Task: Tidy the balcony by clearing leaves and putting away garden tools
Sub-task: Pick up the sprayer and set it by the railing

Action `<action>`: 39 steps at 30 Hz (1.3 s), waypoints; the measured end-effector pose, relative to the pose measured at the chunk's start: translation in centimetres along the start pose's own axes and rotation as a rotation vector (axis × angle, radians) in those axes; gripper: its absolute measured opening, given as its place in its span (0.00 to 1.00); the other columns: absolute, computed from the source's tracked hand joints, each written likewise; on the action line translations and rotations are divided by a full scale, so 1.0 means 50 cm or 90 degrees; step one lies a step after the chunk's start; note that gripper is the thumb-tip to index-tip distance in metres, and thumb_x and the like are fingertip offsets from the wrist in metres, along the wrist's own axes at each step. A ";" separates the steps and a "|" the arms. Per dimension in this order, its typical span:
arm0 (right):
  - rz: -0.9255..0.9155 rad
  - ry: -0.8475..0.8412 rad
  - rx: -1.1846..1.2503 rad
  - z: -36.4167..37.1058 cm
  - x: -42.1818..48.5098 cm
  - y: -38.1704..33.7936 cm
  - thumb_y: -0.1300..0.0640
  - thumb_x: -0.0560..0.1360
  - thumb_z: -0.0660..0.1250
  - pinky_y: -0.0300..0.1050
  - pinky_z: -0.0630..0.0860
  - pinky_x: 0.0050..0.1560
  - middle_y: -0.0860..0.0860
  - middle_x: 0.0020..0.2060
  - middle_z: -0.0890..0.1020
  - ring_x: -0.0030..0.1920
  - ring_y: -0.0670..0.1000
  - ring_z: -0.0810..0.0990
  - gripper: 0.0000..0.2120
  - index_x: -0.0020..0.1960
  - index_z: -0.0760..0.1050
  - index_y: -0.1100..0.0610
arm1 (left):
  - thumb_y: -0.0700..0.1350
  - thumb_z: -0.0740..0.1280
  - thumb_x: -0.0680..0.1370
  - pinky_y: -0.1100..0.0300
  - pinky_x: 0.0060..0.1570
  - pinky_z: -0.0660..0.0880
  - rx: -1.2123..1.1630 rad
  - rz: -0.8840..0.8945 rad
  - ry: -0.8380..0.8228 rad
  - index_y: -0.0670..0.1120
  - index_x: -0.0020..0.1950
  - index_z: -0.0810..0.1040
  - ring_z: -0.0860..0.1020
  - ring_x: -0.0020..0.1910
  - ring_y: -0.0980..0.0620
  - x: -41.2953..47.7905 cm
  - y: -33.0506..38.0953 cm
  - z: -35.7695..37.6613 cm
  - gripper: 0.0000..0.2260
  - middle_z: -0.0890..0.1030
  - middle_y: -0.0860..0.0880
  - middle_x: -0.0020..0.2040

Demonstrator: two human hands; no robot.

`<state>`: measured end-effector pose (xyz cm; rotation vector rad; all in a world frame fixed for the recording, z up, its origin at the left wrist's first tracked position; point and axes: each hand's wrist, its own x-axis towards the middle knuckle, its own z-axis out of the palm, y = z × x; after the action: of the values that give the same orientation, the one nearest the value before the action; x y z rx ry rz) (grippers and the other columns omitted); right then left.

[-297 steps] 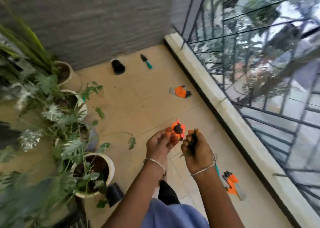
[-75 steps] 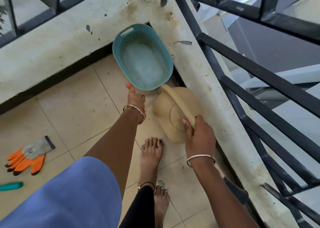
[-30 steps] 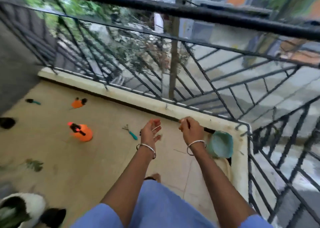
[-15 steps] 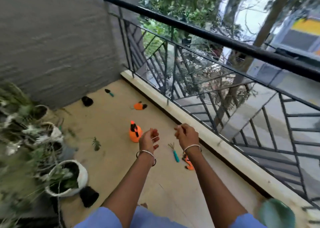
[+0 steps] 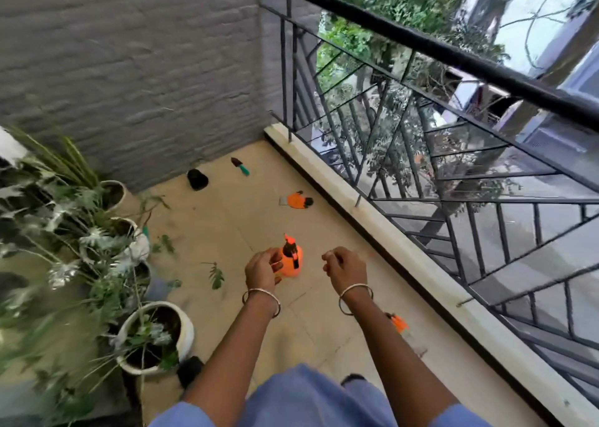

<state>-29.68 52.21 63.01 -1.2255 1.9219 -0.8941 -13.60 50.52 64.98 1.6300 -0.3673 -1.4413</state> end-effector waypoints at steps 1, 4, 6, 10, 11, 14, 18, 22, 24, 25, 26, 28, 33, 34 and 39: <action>0.011 -0.008 -0.013 0.015 0.015 0.003 0.56 0.77 0.63 0.51 0.80 0.42 0.50 0.30 0.82 0.32 0.45 0.81 0.09 0.41 0.81 0.53 | 0.44 0.66 0.77 0.57 0.38 0.68 0.000 -0.009 0.004 0.45 0.43 0.80 0.79 0.44 0.48 0.022 0.004 -0.002 0.06 0.81 0.45 0.45; 0.046 -0.028 -0.042 0.062 0.066 0.014 0.56 0.76 0.64 0.52 0.80 0.43 0.49 0.30 0.82 0.34 0.48 0.82 0.08 0.42 0.81 0.53 | 0.44 0.65 0.77 0.57 0.38 0.68 -0.004 -0.030 0.020 0.47 0.42 0.79 0.79 0.42 0.49 0.094 0.010 -0.009 0.05 0.81 0.47 0.43; 0.062 -0.042 -0.064 0.095 0.108 0.017 0.56 0.76 0.63 0.50 0.80 0.44 0.49 0.32 0.83 0.35 0.48 0.82 0.09 0.42 0.81 0.53 | 0.43 0.65 0.77 0.58 0.38 0.68 -0.010 -0.044 0.031 0.48 0.42 0.79 0.78 0.41 0.49 0.150 0.011 -0.011 0.05 0.81 0.47 0.43; 0.102 -0.090 -0.101 0.172 0.212 0.031 0.55 0.77 0.63 0.50 0.80 0.45 0.50 0.34 0.84 0.38 0.50 0.83 0.09 0.44 0.81 0.55 | 0.43 0.65 0.77 0.57 0.39 0.68 -0.018 -0.078 0.056 0.48 0.42 0.78 0.79 0.42 0.49 0.277 0.017 -0.005 0.05 0.81 0.48 0.42; 0.113 -0.100 -0.110 0.197 0.243 0.039 0.53 0.76 0.63 0.51 0.80 0.45 0.51 0.35 0.84 0.39 0.52 0.83 0.09 0.45 0.81 0.55 | 0.42 0.65 0.77 0.57 0.39 0.67 -0.021 -0.081 0.064 0.48 0.42 0.78 0.79 0.42 0.50 0.311 0.022 -0.001 0.05 0.81 0.48 0.41; 0.156 -0.112 -0.141 0.281 0.343 0.074 0.52 0.75 0.62 0.50 0.79 0.45 0.54 0.37 0.84 0.43 0.57 0.83 0.10 0.45 0.81 0.54 | 0.40 0.64 0.78 0.58 0.39 0.67 -0.031 -0.090 0.088 0.47 0.42 0.77 0.78 0.39 0.51 0.410 0.034 0.010 0.06 0.79 0.48 0.39; 0.227 -0.142 -0.214 0.397 0.469 0.138 0.57 0.77 0.65 0.48 0.75 0.48 0.59 0.45 0.84 0.50 0.61 0.81 0.08 0.52 0.80 0.58 | 0.40 0.64 0.78 0.59 0.37 0.69 0.000 -0.141 0.118 0.46 0.42 0.78 0.78 0.39 0.50 0.564 0.018 0.025 0.07 0.80 0.47 0.39; 0.322 -0.213 -0.258 0.499 0.562 0.243 0.57 0.77 0.65 0.46 0.72 0.52 0.59 0.52 0.82 0.57 0.60 0.78 0.11 0.57 0.77 0.59 | 0.42 0.67 0.76 0.56 0.43 0.70 0.057 -0.190 0.138 0.46 0.42 0.80 0.78 0.43 0.47 0.713 -0.040 0.051 0.05 0.82 0.45 0.41; 0.364 -0.239 -0.260 0.543 0.596 0.294 0.56 0.76 0.66 0.46 0.71 0.56 0.59 0.56 0.81 0.60 0.60 0.77 0.14 0.60 0.76 0.60 | 0.42 0.68 0.76 0.55 0.44 0.70 0.074 -0.204 0.144 0.45 0.42 0.81 0.78 0.43 0.48 0.773 -0.066 0.065 0.04 0.82 0.43 0.43; 0.393 -0.246 -0.259 0.568 0.617 0.327 0.56 0.76 0.67 0.46 0.71 0.57 0.59 0.57 0.80 0.61 0.60 0.76 0.16 0.62 0.75 0.60 | 0.42 0.68 0.76 0.56 0.43 0.70 0.082 -0.211 0.147 0.45 0.42 0.81 0.78 0.43 0.48 0.807 -0.087 0.071 0.04 0.82 0.42 0.43; 0.429 -0.246 -0.255 0.590 0.635 0.356 0.55 0.76 0.67 0.46 0.71 0.58 0.60 0.58 0.80 0.61 0.60 0.76 0.17 0.63 0.74 0.60 | 0.41 0.68 0.76 0.56 0.42 0.70 0.091 -0.219 0.149 0.44 0.43 0.80 0.78 0.43 0.48 0.834 -0.102 0.078 0.04 0.82 0.42 0.43; 0.501 -0.246 -0.237 0.631 0.669 0.416 0.55 0.77 0.66 0.48 0.72 0.59 0.61 0.59 0.79 0.61 0.61 0.76 0.19 0.66 0.71 0.59 | 0.42 0.68 0.76 0.56 0.43 0.72 0.115 -0.233 0.152 0.45 0.43 0.81 0.80 0.45 0.47 0.881 -0.139 0.082 0.03 0.83 0.42 0.44; 0.564 -0.254 -0.205 0.715 0.731 0.539 0.54 0.78 0.66 0.51 0.74 0.59 0.61 0.58 0.79 0.59 0.62 0.77 0.24 0.71 0.66 0.57 | 0.42 0.68 0.77 0.56 0.45 0.76 0.166 -0.253 0.149 0.44 0.46 0.82 0.81 0.46 0.49 0.956 -0.214 0.082 0.04 0.84 0.45 0.45; 0.573 -0.252 -0.191 0.729 0.739 0.553 0.53 0.77 0.67 0.50 0.74 0.57 0.60 0.58 0.79 0.59 0.62 0.77 0.24 0.71 0.66 0.56 | 0.40 0.67 0.78 0.61 0.42 0.76 0.163 -0.258 0.150 0.41 0.48 0.82 0.81 0.45 0.50 0.965 -0.219 0.083 0.05 0.84 0.44 0.45; 0.566 -0.242 -0.170 0.779 0.756 0.591 0.57 0.78 0.64 0.42 0.66 0.44 0.60 0.56 0.80 0.54 0.61 0.78 0.17 0.66 0.72 0.59 | 0.42 0.67 0.78 0.63 0.38 0.75 0.193 -0.276 0.125 0.42 0.50 0.82 0.80 0.45 0.52 1.012 -0.251 0.076 0.06 0.83 0.46 0.44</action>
<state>-23.54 19.29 11.08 -0.4899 1.9915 0.0563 -7.21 19.31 23.57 2.1776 -0.1260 -1.5743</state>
